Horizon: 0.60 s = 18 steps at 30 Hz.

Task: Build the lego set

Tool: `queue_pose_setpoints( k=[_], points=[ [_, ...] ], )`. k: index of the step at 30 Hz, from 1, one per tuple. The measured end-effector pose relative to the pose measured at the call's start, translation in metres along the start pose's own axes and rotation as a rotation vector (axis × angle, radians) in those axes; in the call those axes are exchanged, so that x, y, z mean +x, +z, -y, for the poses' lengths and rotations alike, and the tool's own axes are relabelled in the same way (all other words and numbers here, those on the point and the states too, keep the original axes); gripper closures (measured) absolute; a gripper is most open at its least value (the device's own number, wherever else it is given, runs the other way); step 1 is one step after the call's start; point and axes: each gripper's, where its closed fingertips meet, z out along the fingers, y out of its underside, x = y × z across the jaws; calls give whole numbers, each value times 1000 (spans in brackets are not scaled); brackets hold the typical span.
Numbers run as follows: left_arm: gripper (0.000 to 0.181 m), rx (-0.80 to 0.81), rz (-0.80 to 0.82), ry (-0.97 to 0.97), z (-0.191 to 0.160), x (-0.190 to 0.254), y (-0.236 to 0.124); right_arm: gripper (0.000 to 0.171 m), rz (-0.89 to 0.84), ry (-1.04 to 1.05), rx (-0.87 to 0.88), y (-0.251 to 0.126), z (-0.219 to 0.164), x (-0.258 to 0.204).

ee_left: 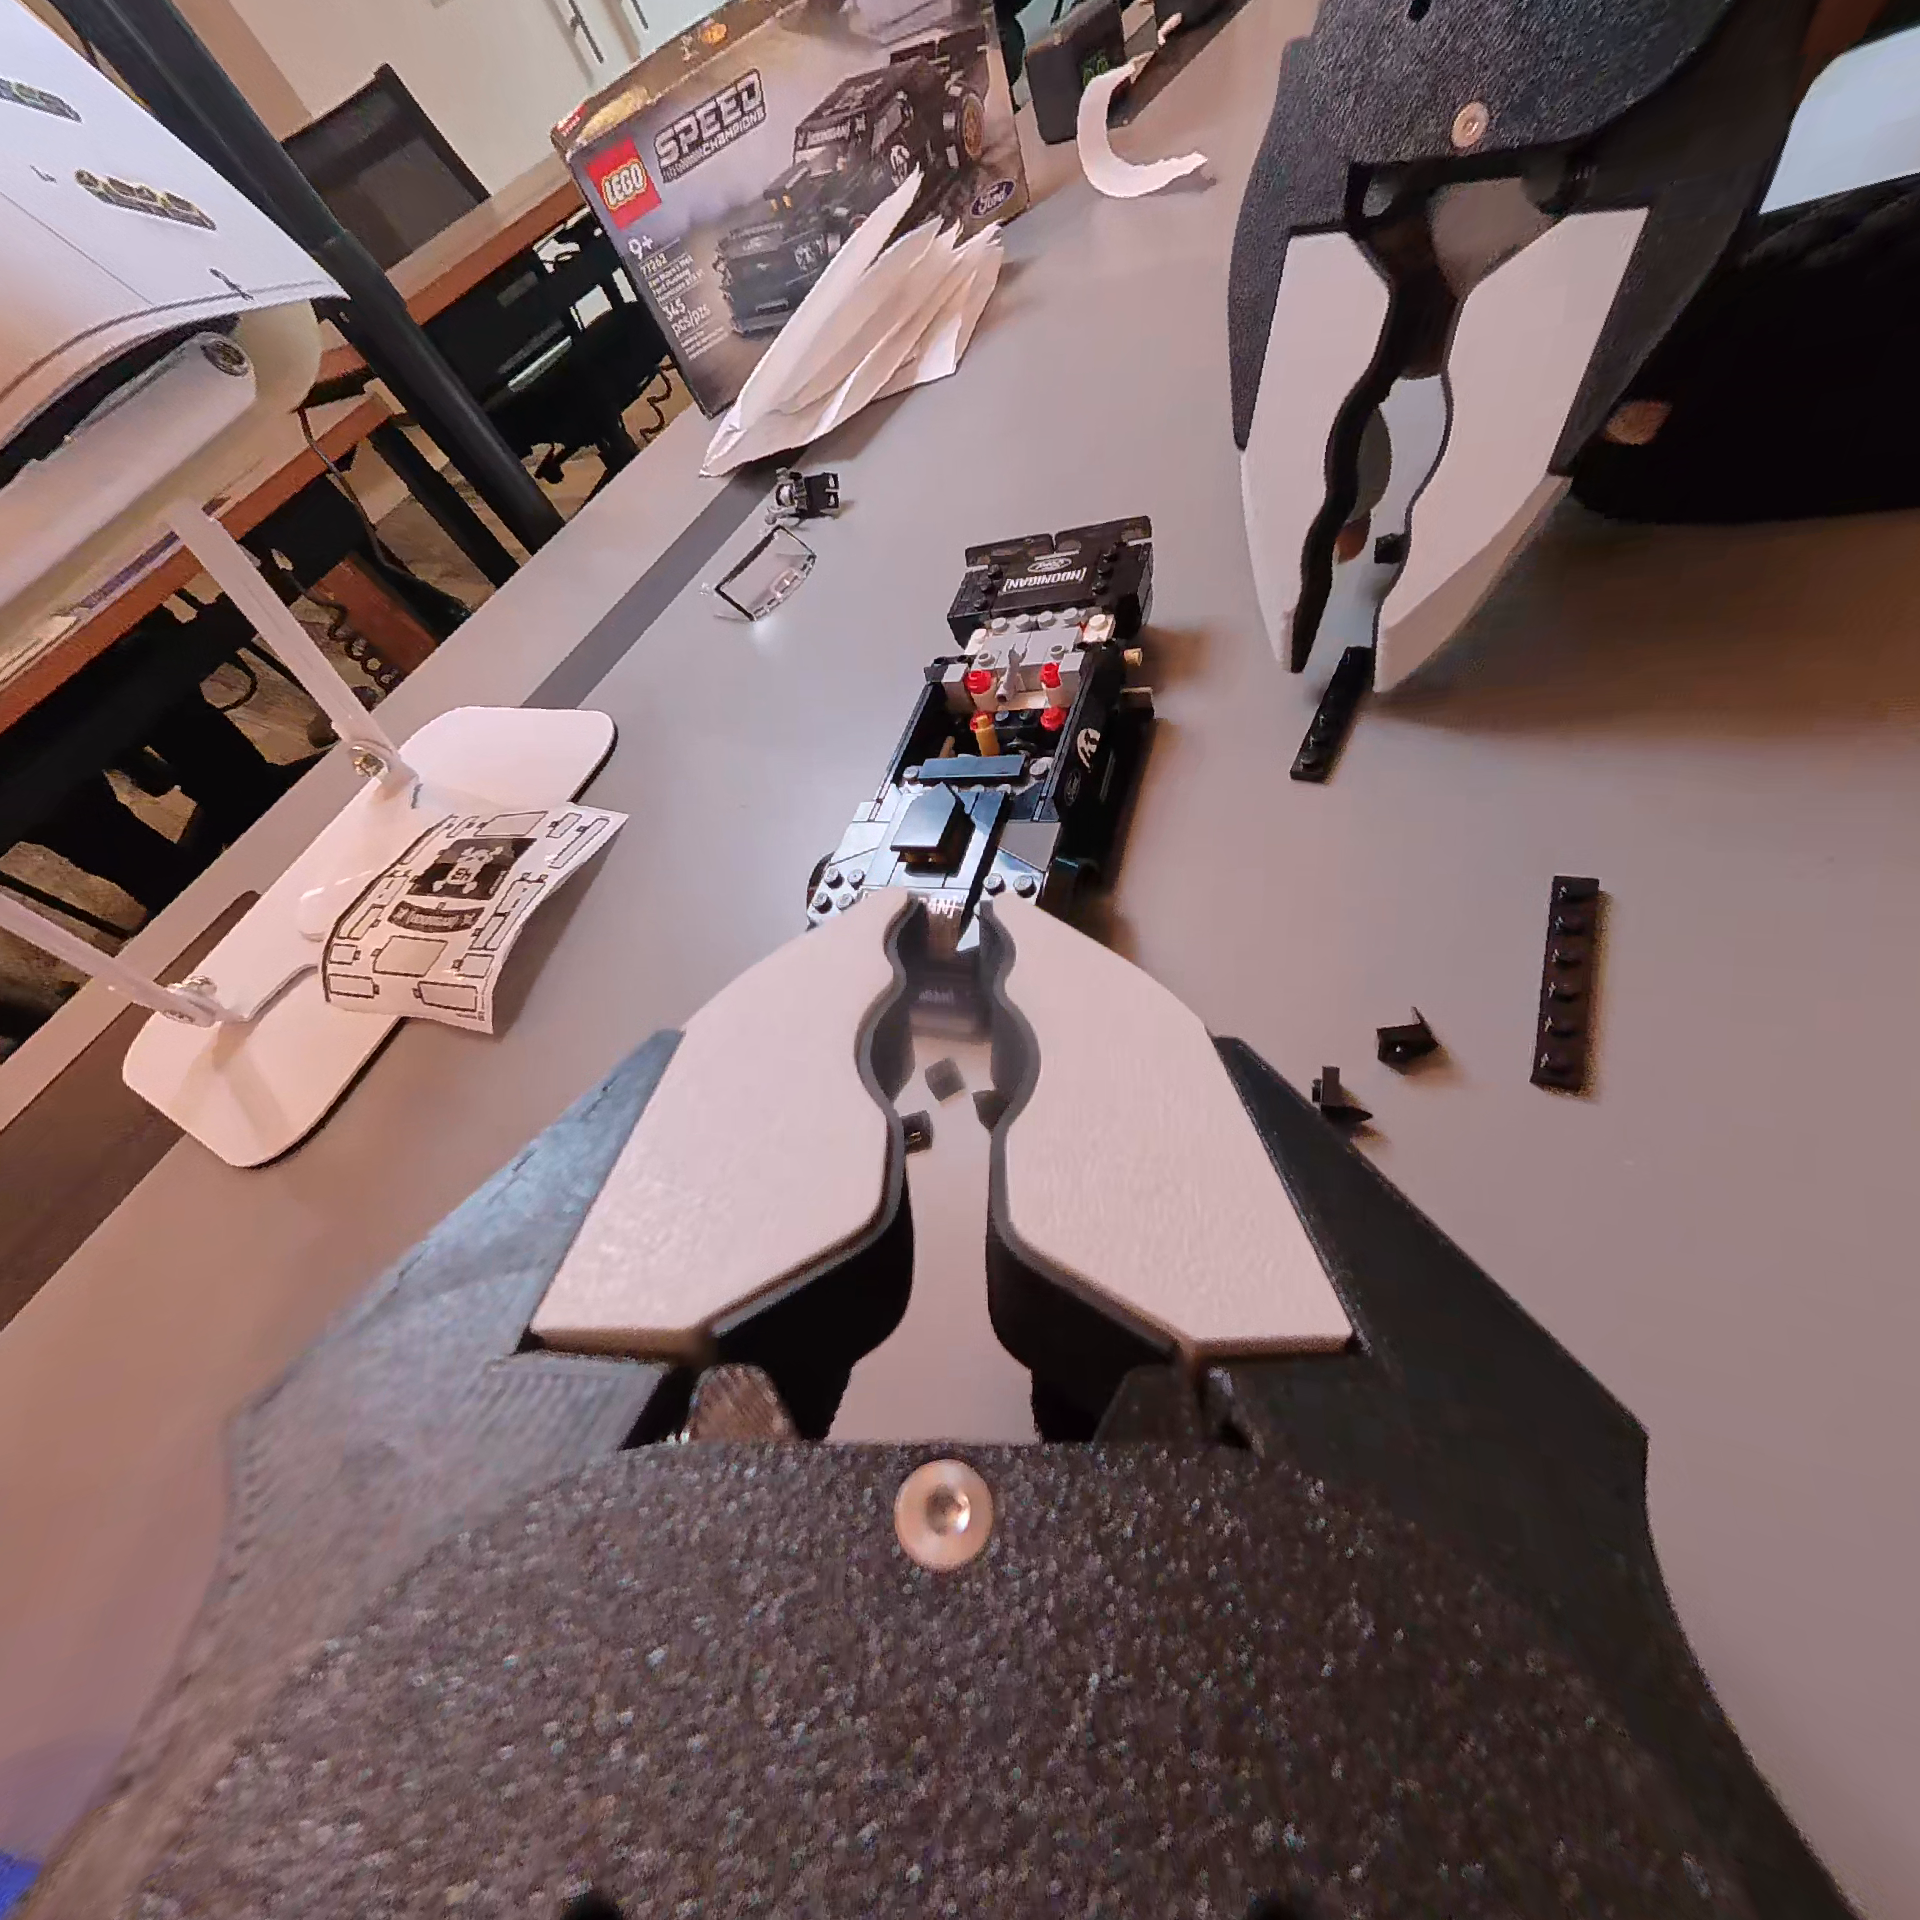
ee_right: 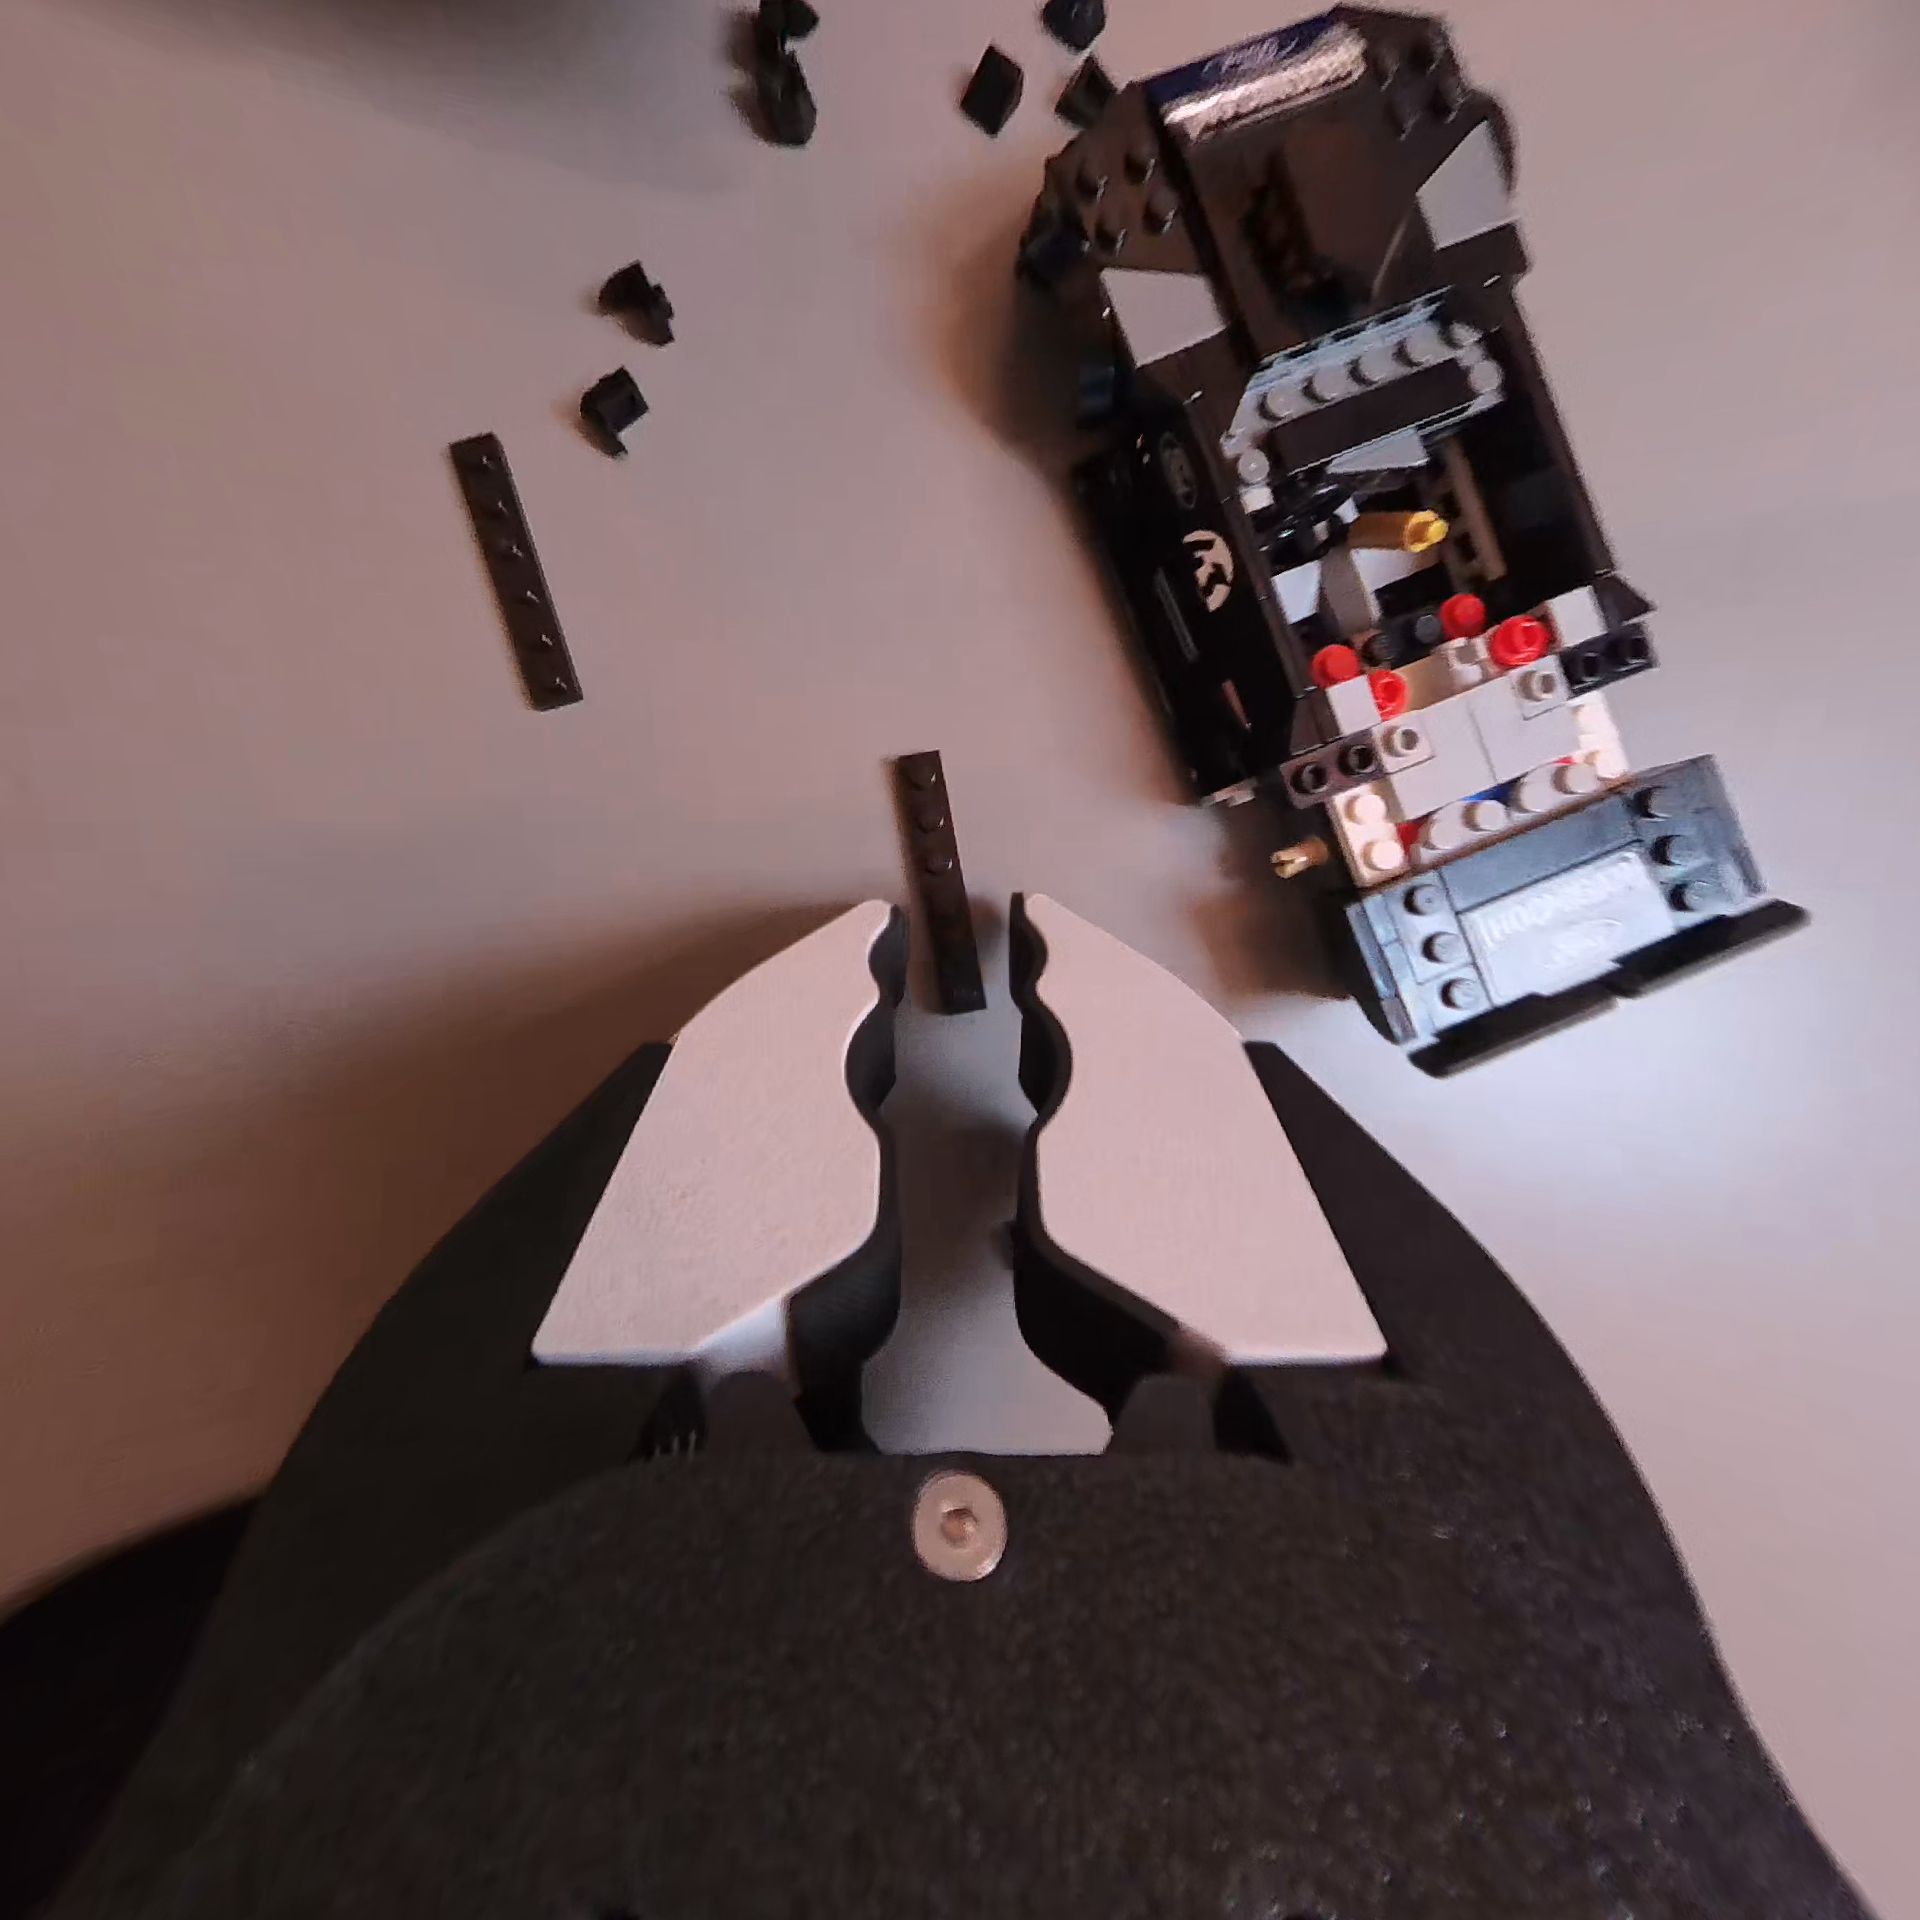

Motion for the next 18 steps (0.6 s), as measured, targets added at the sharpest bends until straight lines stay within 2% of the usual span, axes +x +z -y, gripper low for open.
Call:
queue_pose_setpoints(
  k=[2, 6, 13, 18],
  points=[
    [172, -4, -2, -6, -2, -1, 0, 163, 43, 7, -15, 4, -2, -3],
    [172, -4, -13, -13, -2, -1, 0, 163, 54, -9, -32, 4, 0, -3],
    [172, 9, -35, 15, 3, 6, -2, 163, 22, -104, 101, -29, 58, -28],
    [176, 20, -53, 48, 8, 12, -5, 163, 77, -159, 67, -11, 66, -61]
  ],
)
